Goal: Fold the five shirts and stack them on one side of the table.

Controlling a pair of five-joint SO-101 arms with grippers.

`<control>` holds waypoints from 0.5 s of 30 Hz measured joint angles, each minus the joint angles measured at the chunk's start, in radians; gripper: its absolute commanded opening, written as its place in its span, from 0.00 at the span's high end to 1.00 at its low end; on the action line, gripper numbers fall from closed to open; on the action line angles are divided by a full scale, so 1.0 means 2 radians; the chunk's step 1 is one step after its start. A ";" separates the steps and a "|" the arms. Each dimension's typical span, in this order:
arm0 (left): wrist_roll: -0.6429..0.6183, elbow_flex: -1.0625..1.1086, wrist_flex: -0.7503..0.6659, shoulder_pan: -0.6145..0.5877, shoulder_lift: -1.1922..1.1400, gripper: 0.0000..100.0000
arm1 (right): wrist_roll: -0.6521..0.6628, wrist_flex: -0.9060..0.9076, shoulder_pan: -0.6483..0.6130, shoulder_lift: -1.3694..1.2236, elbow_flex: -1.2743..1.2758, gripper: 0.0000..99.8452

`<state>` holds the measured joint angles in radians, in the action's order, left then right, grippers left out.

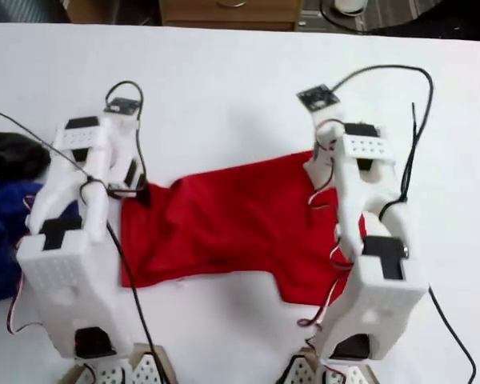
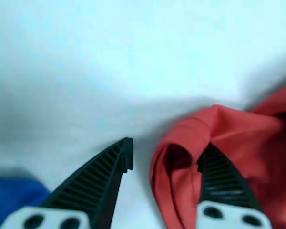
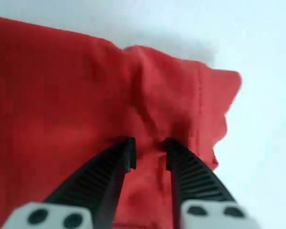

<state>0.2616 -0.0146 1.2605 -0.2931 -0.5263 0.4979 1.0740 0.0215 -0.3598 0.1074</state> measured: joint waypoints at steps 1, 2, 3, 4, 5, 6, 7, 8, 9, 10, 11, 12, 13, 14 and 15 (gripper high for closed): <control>0.000 -0.005 0.000 -0.006 -0.003 0.77 | 0.000 -0.006 0.009 -0.011 -0.005 0.89; 0.006 -0.009 0.000 -0.013 -0.005 0.77 | 0.000 -0.009 0.018 -0.021 -0.012 0.89; 0.013 -0.013 0.001 -0.018 -0.008 0.77 | 0.002 -0.011 0.025 -0.031 -0.021 0.89; 0.018 -0.018 0.002 -0.025 -0.010 0.77 | 0.008 -0.011 0.031 -0.039 -0.029 0.89; 0.024 -0.022 0.005 -0.031 -0.012 0.77 | 0.015 -0.011 0.035 -0.048 -0.038 0.89; 0.026 -0.026 0.005 -0.037 -0.015 0.77 | 0.021 -0.011 0.038 -0.054 -0.045 0.89; 0.028 -0.029 0.006 -0.041 -0.015 0.77 | 0.025 -0.011 0.040 -0.059 -0.051 0.89; 0.028 -0.031 0.006 -0.046 -0.015 0.77 | 0.028 -0.011 0.042 -0.064 -0.055 0.89; 0.028 -0.033 0.008 -0.050 -0.015 0.77 | 0.030 -0.011 0.044 -0.066 -0.058 0.89; 0.028 -0.035 0.011 -0.052 -0.015 0.77 | 0.030 -0.011 0.044 -0.067 -0.060 0.89; 0.028 -0.035 0.012 -0.053 -0.015 0.77 | 0.031 -0.011 0.044 -0.067 -0.061 0.89; 0.028 -0.036 0.013 -0.054 -0.015 0.77 | 0.031 -0.011 0.044 -0.067 -0.061 0.89; 0.028 -0.036 0.015 -0.054 -0.015 0.77 | 0.031 -0.011 0.044 -0.067 -0.061 0.89; 0.028 -0.036 0.016 -0.054 -0.015 0.77 | 0.031 -0.011 0.044 -0.067 -0.061 0.89; 0.028 -0.038 0.019 -0.054 -0.015 0.77 | 0.031 -0.010 0.044 -0.067 -0.061 0.89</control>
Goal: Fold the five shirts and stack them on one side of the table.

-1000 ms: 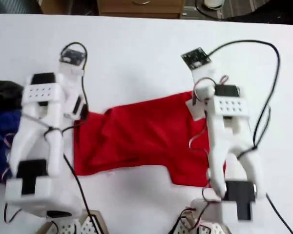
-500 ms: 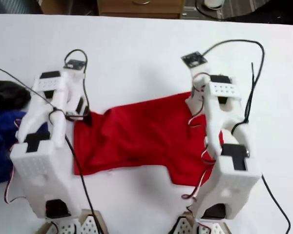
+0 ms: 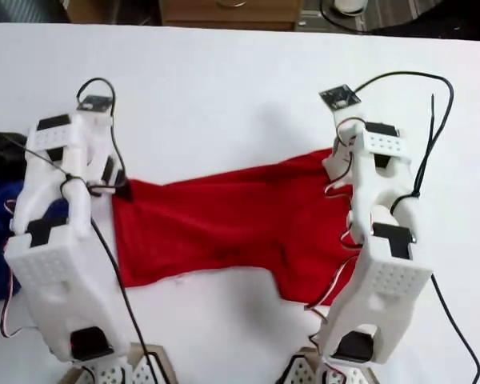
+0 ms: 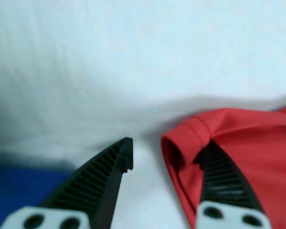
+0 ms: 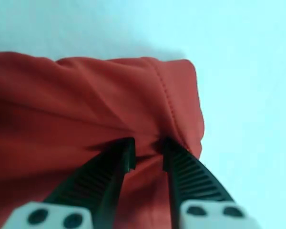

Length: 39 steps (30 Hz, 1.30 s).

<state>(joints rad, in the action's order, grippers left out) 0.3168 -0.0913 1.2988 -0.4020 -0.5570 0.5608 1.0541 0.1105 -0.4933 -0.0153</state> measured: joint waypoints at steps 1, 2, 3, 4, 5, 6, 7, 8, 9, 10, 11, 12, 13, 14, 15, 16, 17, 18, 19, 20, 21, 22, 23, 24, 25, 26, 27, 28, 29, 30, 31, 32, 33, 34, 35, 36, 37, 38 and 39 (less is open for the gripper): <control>0.000 -0.005 0.005 0.000 -0.001 0.77 | 0.000 0.003 0.000 -0.001 -0.002 0.89; 0.000 -0.012 0.013 0.000 -0.001 0.77 | 0.000 0.009 0.000 -0.001 -0.007 0.88; 0.001 -0.021 0.025 0.000 -0.002 0.77 | 0.000 0.017 0.000 -0.001 -0.012 0.88; 0.001 -0.031 0.038 0.000 -0.002 0.77 | 0.000 0.025 0.000 -0.001 -0.017 0.88; 0.001 -0.042 0.051 -0.001 -0.003 0.77 | 0.000 0.035 -0.002 -0.001 -0.022 0.88; 0.001 -0.055 0.068 -0.001 -0.004 0.77 | 0.000 0.043 -0.005 0.000 -0.026 0.88; 0.001 -0.069 0.085 -0.001 -0.004 0.77 | 0.000 0.051 -0.008 0.005 -0.030 0.88; 0.001 -0.086 0.101 0.003 -0.004 0.77 | 0.000 0.058 -0.012 0.013 -0.032 0.88; 0.001 -0.104 0.117 0.008 -0.003 0.77 | 0.000 0.063 -0.016 0.024 -0.035 0.88; 0.001 -0.123 0.132 0.013 -0.003 0.77 | 0.000 0.066 -0.021 0.035 -0.036 0.88; 0.001 -0.140 0.145 0.018 -0.002 0.77 | 0.000 0.068 -0.026 0.048 -0.036 0.88; 0.001 -0.159 0.157 0.024 0.000 0.77 | 0.000 0.071 -0.031 0.058 -0.036 0.88; 0.001 -0.177 0.167 0.029 0.000 0.77 | -0.001 0.071 -0.037 0.068 -0.036 0.88; 0.001 -0.193 0.176 0.034 0.000 0.77 | -0.001 0.071 -0.041 0.074 -0.036 0.88; 0.001 -0.205 0.180 0.038 0.000 0.77 | -0.001 0.071 -0.044 0.078 -0.036 0.88; 0.001 -0.213 0.181 0.041 0.000 0.77 | -0.001 0.071 -0.047 0.081 -0.036 0.88; 0.001 -0.217 0.181 0.045 0.000 0.77 | -0.001 0.071 -0.048 0.081 -0.036 0.88; -0.002 -0.219 0.180 0.049 0.000 0.77 | -0.001 0.071 -0.049 0.081 -0.036 0.88; -0.007 -0.219 0.176 0.053 -0.004 0.77 | -0.001 0.071 -0.049 0.081 -0.036 0.88; -0.015 -0.222 0.169 0.057 -0.013 0.77 | -0.001 0.071 -0.049 0.081 -0.036 0.88; -0.023 -0.226 0.162 0.059 -0.025 0.77 | -0.001 0.071 -0.050 0.081 -0.036 0.89; -0.028 -0.226 0.156 0.062 -0.039 0.77 | -0.001 0.071 -0.051 0.081 -0.036 0.89; -0.032 -0.226 0.150 0.064 -0.053 0.77 | -0.001 0.071 -0.051 0.081 -0.036 0.89; -0.035 -0.226 0.148 0.065 -0.065 0.77 | -0.001 0.071 -0.051 0.081 -0.036 0.89; -0.036 -0.226 0.147 0.066 -0.075 0.77 | -0.001 0.071 -0.051 0.076 -0.036 0.89; -0.038 -0.226 0.146 0.066 -0.084 0.77 | -0.001 0.071 -0.051 0.071 -0.036 0.89; -0.038 -0.226 0.145 0.066 -0.089 0.77 | -0.001 0.071 -0.051 0.064 -0.036 0.89; -0.038 -0.226 0.145 0.066 -0.093 0.77 | -0.001 0.071 -0.050 0.058 -0.036 0.89; -0.038 -0.226 0.145 0.064 -0.094 0.77 | -0.001 0.071 -0.048 0.054 -0.036 0.89; -0.038 -0.226 0.147 0.061 -0.094 0.77 | -0.001 0.071 -0.044 0.053 -0.036 0.89; -0.038 -0.226 0.152 0.056 -0.094 0.77 | -0.001 0.071 -0.041 0.051 -0.036 0.89; -0.038 -0.226 0.158 0.050 -0.094 0.77 | -0.001 0.071 -0.038 0.051 -0.036 0.89; -0.038 -0.226 0.166 0.044 -0.094 0.77 | -0.001 0.071 -0.033 0.051 -0.036 0.89; -0.033 -0.226 0.174 0.038 -0.094 0.77 | -0.001 0.071 -0.030 0.051 -0.036 0.89; -0.023 -0.226 0.185 0.033 -0.094 0.77 | -0.001 0.071 -0.028 0.051 -0.036 0.89; -0.015 -0.226 0.194 0.029 -0.094 0.77 | -0.001 0.071 -0.027 0.051 -0.036 0.89; -0.008 -0.226 0.203 0.027 -0.094 0.77 | -0.001 0.071 -0.027 0.051 -0.036 0.89; -0.002 -0.226 0.209 0.025 -0.094 0.77 | -0.001 0.071 -0.027 0.051 -0.036 0.89; 0.001 -0.226 0.213 0.025 -0.094 0.77 | -0.001 0.071 -0.027 0.051 -0.036 0.89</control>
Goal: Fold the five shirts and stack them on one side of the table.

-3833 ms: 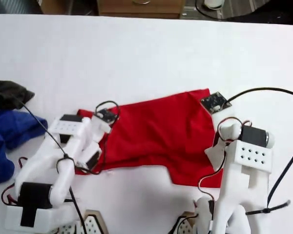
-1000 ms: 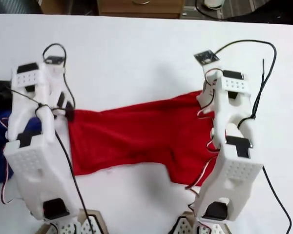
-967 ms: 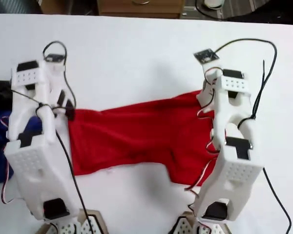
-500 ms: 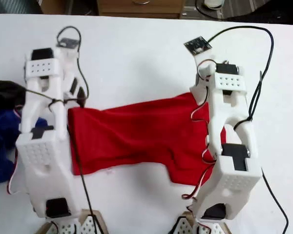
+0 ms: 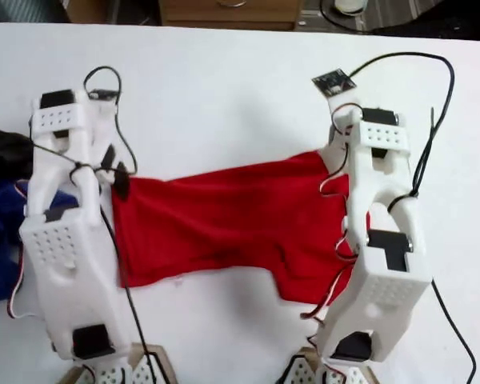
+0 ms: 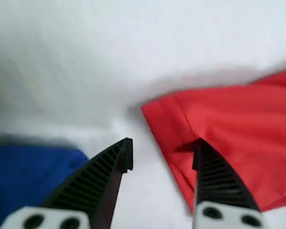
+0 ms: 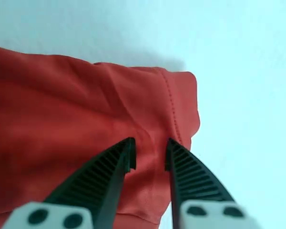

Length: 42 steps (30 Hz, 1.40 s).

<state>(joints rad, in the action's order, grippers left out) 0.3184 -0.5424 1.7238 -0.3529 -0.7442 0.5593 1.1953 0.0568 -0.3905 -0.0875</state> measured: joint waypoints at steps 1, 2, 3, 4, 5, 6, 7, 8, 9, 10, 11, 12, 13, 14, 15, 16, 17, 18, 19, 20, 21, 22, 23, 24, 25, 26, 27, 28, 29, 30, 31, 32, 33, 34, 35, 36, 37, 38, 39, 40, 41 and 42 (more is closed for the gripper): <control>0.002 0.000 0.002 -0.002 0.000 0.77 | 0.000 0.000 0.000 0.000 0.000 0.89; 0.004 0.000 0.003 -0.002 0.000 0.77 | 0.000 0.000 0.000 0.000 0.000 0.89; 0.004 0.000 0.005 -0.002 0.000 0.77 | 0.000 0.000 0.000 0.000 0.000 0.89; 0.005 0.000 0.005 -0.003 0.000 0.77 | 0.000 0.000 0.000 0.000 0.000 0.89; 0.005 0.000 0.006 -0.004 0.000 0.77 | 0.000 0.000 -0.001 0.000 0.000 0.89; 0.005 0.000 0.008 -0.004 0.000 0.77 | 0.000 0.000 -0.001 0.000 0.000 0.89; 0.005 0.000 0.010 -0.005 0.000 0.77 | 0.000 0.000 -0.001 0.000 0.000 0.89; 0.005 0.000 0.013 -0.005 0.000 0.77 | 0.000 0.000 -0.001 0.000 0.000 0.89; 0.005 0.000 0.015 -0.005 0.003 0.77 | 0.000 0.001 -0.001 0.000 0.000 0.89; 0.005 0.000 0.017 -0.005 0.009 0.77 | 0.000 0.005 -0.001 0.001 0.000 0.89; 0.005 0.000 0.017 -0.005 0.021 0.77 | 0.000 0.009 -0.001 0.002 0.000 0.89; 0.005 0.003 0.017 -0.005 0.038 0.77 | 0.000 0.015 -0.001 0.002 0.000 0.89; 0.005 0.009 0.017 -0.005 0.058 0.77 | 0.000 0.021 -0.001 0.005 0.000 0.89; 0.005 0.018 0.017 -0.005 0.083 0.77 | 0.000 0.026 -0.001 0.008 0.000 0.89; 0.005 0.031 0.018 -0.002 0.107 0.77 | 0.000 0.031 -0.001 0.015 0.000 0.89; 0.005 0.048 0.018 0.003 0.133 0.77 | 0.000 0.035 -0.001 0.021 0.000 0.89; 0.005 0.068 0.018 0.011 0.160 0.77 | 0.000 0.039 -0.001 0.028 0.000 0.89; 0.004 0.088 0.018 0.021 0.186 0.77 | 0.000 0.043 -0.001 0.035 0.000 0.89; 0.004 0.111 0.018 0.032 0.211 0.77 | 0.000 0.049 -0.001 0.041 0.000 0.89; 0.004 0.133 0.017 0.044 0.236 0.77 | 0.000 0.055 -0.001 0.047 0.000 0.89; 0.004 0.156 0.017 0.058 0.259 0.77 | 0.000 0.064 -0.001 0.053 0.000 0.89; 0.004 0.179 0.014 0.071 0.282 0.77 | 0.000 0.075 -0.001 0.058 0.000 0.89; 0.004 0.203 0.007 0.081 0.301 0.77 | 0.000 0.087 -0.001 0.063 0.000 0.89; 0.004 0.227 -0.002 0.093 0.316 0.77 | 0.000 0.101 -0.002 0.068 0.000 0.89; 0.004 0.255 -0.011 0.102 0.327 0.77 | 0.000 0.115 -0.003 0.072 0.001 0.89; 0.004 0.283 -0.024 0.112 0.334 0.77 | 0.000 0.127 -0.005 0.077 0.005 0.89; 0.004 0.313 -0.038 0.121 0.339 0.77 | 0.000 0.133 -0.005 0.083 0.015 0.89; 0.004 0.344 -0.054 0.129 0.341 0.77 | 0.000 0.137 -0.005 0.091 0.030 0.89; 0.004 0.372 -0.071 0.134 0.342 0.77 | 0.002 0.137 -0.005 0.099 0.046 0.89; 0.004 0.398 -0.091 0.137 0.342 0.77 | 0.011 0.137 -0.005 0.109 0.064 0.89; 0.004 0.424 -0.107 0.139 0.342 0.77 | 0.021 0.133 -0.006 0.121 0.087 0.89; 0.004 0.447 -0.125 0.139 0.342 0.77 | 0.031 0.125 -0.008 0.137 0.113 0.89; 0.004 0.467 -0.145 0.139 0.342 0.77 | 0.038 0.114 -0.009 0.154 0.140 0.89; 0.004 0.487 -0.162 0.139 0.342 0.77 | 0.043 0.099 -0.009 0.173 0.168 0.89; 0.004 0.505 -0.174 0.139 0.342 0.77 | 0.048 0.084 -0.008 0.192 0.199 0.89; 0.004 0.521 -0.188 0.140 0.342 0.77 | 0.054 0.070 -0.008 0.212 0.229 0.89; 0.004 0.536 -0.204 0.140 0.342 0.77 | 0.058 0.056 -0.008 0.232 0.260 0.89; 0.004 0.550 -0.216 0.140 0.342 0.77 | 0.063 0.044 -0.008 0.249 0.290 0.89; 0.005 0.562 -0.223 0.140 0.342 0.77 | 0.066 0.031 -0.008 0.266 0.318 0.89; 0.005 0.572 -0.229 0.140 0.342 0.77 | 0.070 0.021 -0.008 0.281 0.344 0.89; 0.005 0.578 -0.232 0.140 0.343 0.77 | 0.073 0.010 -0.008 0.292 0.367 0.89; 0.005 0.584 -0.234 0.140 0.347 0.77 | 0.074 0.001 -0.008 0.302 0.387 0.89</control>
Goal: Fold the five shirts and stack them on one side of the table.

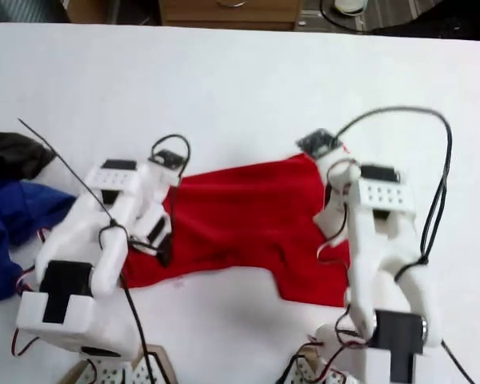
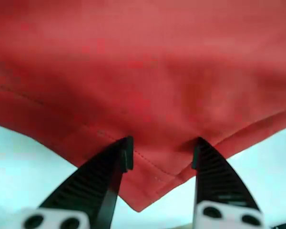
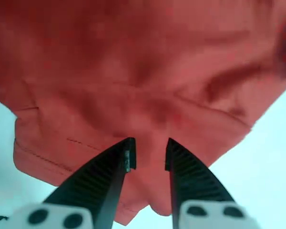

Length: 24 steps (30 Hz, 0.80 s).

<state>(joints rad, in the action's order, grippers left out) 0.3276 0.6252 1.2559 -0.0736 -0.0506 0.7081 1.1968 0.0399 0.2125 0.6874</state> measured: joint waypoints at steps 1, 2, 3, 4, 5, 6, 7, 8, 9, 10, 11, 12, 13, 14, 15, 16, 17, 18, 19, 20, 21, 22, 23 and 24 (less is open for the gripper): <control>0.000 0.005 -0.002 0.000 0.003 0.77 | 0.001 -0.009 0.000 0.008 0.018 0.88; 0.000 0.005 -0.002 0.000 0.005 0.77 | 0.001 -0.018 0.000 0.014 0.035 0.88; 0.000 0.006 -0.002 0.000 0.005 0.77 | 0.001 -0.025 0.000 0.018 0.048 0.88; 0.000 0.007 -0.002 0.000 0.007 0.77 | 0.004 -0.029 0.000 0.022 0.060 0.88; 0.000 0.007 -0.002 0.000 0.007 0.77 | 0.008 -0.031 0.000 0.025 0.070 0.88; 0.000 0.007 -0.002 -0.003 0.007 0.77 | 0.010 -0.033 0.000 0.026 0.077 0.88; 0.001 0.007 -0.002 -0.008 0.007 0.77 | 0.010 -0.034 0.000 0.027 0.084 0.88; 0.006 0.007 -0.002 -0.017 0.007 0.77 | 0.011 -0.034 0.000 0.028 0.090 0.88; 0.015 0.007 -0.002 -0.026 0.007 0.77 | 0.016 -0.035 0.000 0.028 0.095 0.89; 0.023 0.007 -0.002 -0.035 0.007 0.77 | 0.025 -0.035 0.000 0.028 0.101 0.89; 0.031 0.007 -0.002 -0.045 0.007 0.77 | 0.037 -0.036 -0.001 0.028 0.105 0.89; 0.038 0.007 -0.002 -0.054 0.007 0.77 | 0.049 -0.035 -0.001 0.028 0.107 0.89; 0.044 0.007 -0.002 -0.063 0.007 0.77 | 0.058 -0.035 -0.001 0.028 0.107 0.89; 0.049 0.008 -0.002 -0.071 0.007 0.77 | 0.068 -0.035 -0.001 0.028 0.107 0.89; 0.053 0.008 -0.002 -0.075 0.007 0.77 | 0.074 -0.035 0.001 0.028 0.107 0.89; 0.055 0.008 -0.002 -0.078 0.007 0.77 | 0.081 -0.035 0.005 0.028 0.107 0.89; 0.055 0.008 -0.002 -0.079 0.007 0.77 | 0.084 -0.033 0.008 0.031 0.104 0.89; 0.055 0.008 -0.002 -0.080 0.007 0.77 | 0.086 -0.033 0.013 0.035 0.096 0.89; 0.055 0.008 -0.001 -0.080 0.007 0.77 | 0.087 -0.029 0.018 0.041 0.086 0.89; 0.055 0.008 -0.001 -0.080 0.007 0.77 | 0.088 -0.022 0.021 0.051 0.074 0.89; 0.055 0.005 0.001 -0.080 0.007 0.77 | 0.088 -0.012 0.023 0.061 0.061 0.89; 0.055 0.001 0.002 -0.080 0.007 0.77 | 0.088 0.000 0.023 0.074 0.048 0.89; 0.055 -0.005 0.004 -0.081 0.007 0.77 | 0.088 0.015 0.023 0.089 0.036 0.89; 0.055 -0.017 0.007 -0.081 0.007 0.77 | 0.088 0.034 0.021 0.104 0.027 0.89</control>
<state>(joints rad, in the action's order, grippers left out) 0.4381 0.5915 1.2697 -0.2363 -0.0368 0.8846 1.2643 0.0829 0.4212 0.7411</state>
